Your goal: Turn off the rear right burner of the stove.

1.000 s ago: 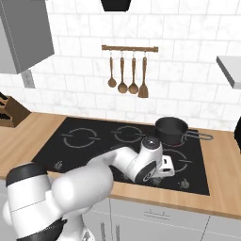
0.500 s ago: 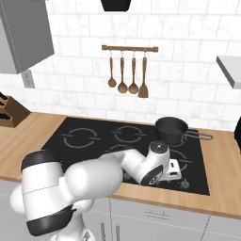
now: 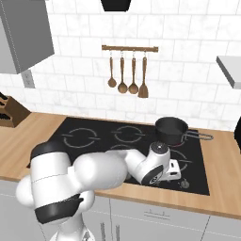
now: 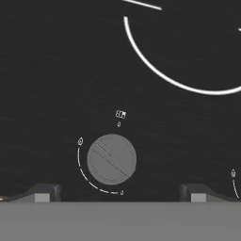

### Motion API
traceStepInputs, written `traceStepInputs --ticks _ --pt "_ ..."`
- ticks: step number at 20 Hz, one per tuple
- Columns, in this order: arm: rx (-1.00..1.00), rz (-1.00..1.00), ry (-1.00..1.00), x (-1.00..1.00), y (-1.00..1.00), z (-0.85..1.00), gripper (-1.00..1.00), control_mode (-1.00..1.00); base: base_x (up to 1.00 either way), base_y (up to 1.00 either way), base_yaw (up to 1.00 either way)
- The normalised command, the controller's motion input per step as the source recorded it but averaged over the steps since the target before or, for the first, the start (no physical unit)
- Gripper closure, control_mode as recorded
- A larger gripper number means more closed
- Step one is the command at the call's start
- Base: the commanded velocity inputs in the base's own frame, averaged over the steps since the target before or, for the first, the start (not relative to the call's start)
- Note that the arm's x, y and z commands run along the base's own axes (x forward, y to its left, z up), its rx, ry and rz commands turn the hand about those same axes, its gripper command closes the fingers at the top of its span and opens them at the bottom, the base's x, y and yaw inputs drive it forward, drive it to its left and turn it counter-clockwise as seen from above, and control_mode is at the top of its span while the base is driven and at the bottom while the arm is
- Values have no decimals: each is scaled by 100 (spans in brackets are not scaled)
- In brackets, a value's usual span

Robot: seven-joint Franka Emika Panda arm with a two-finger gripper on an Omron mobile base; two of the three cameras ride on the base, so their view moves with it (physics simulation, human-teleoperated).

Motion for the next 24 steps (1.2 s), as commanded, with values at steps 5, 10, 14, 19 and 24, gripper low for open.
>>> traceStepInputs --ticks 5,10,14,19,24 --pt "0 0 0 2 0 -17 -100 -100 0 0 0" --pt "0 0 0 9 1 -11 -100 -100 0 0 0" --pt "0 0 0 16 2 -6 -100 -100 0 0 0" --pt "0 0 0 16 2 -3 -100 -100 0 0 0" --pt "0 0 0 8 4 -12 -100 -100 0 0 0"
